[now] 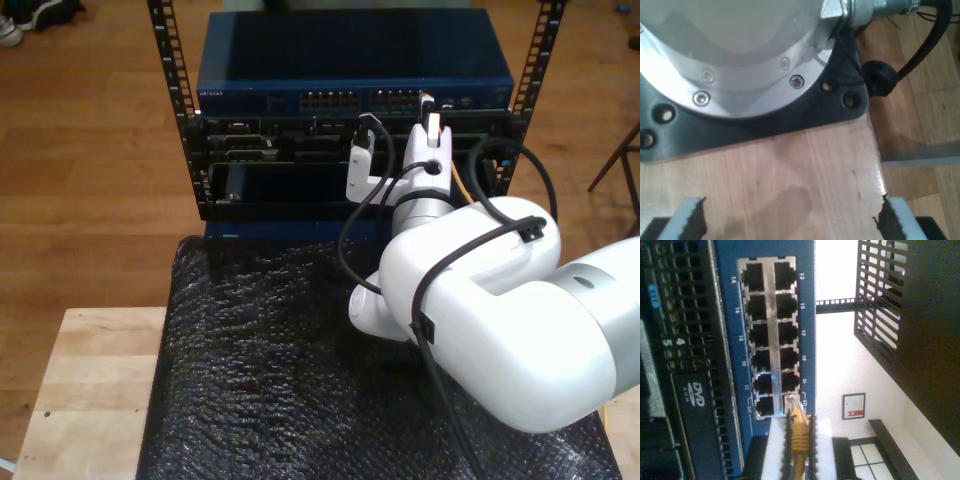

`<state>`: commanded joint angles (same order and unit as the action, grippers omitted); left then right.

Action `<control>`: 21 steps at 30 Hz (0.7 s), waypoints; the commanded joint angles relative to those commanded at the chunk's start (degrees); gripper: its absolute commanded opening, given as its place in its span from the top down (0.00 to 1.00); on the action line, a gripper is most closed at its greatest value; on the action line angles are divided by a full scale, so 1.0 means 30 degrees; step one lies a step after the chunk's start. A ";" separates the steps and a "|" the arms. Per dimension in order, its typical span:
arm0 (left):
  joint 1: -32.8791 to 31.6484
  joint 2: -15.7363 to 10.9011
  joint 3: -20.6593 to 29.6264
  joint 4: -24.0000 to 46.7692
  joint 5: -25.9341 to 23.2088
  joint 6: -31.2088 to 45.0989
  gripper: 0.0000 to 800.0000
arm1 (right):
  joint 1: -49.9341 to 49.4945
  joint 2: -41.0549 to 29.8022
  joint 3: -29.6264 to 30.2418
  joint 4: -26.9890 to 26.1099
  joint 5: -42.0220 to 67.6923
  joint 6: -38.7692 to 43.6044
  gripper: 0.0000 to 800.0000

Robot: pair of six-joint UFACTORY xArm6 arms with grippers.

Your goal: Grab the cable and plug it in

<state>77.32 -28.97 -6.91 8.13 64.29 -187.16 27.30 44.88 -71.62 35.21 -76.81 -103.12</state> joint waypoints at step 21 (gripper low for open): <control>0.0000 0.0000 0.0000 0.0000 0.0000 0.0000 0.00 | -0.0117 0.0322 -0.0498 -0.0059 0.0029 0.0000 1.00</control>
<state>77.32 -28.97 -6.91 8.13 64.29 -187.16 26.95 45.85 -73.11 35.03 -76.73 -103.12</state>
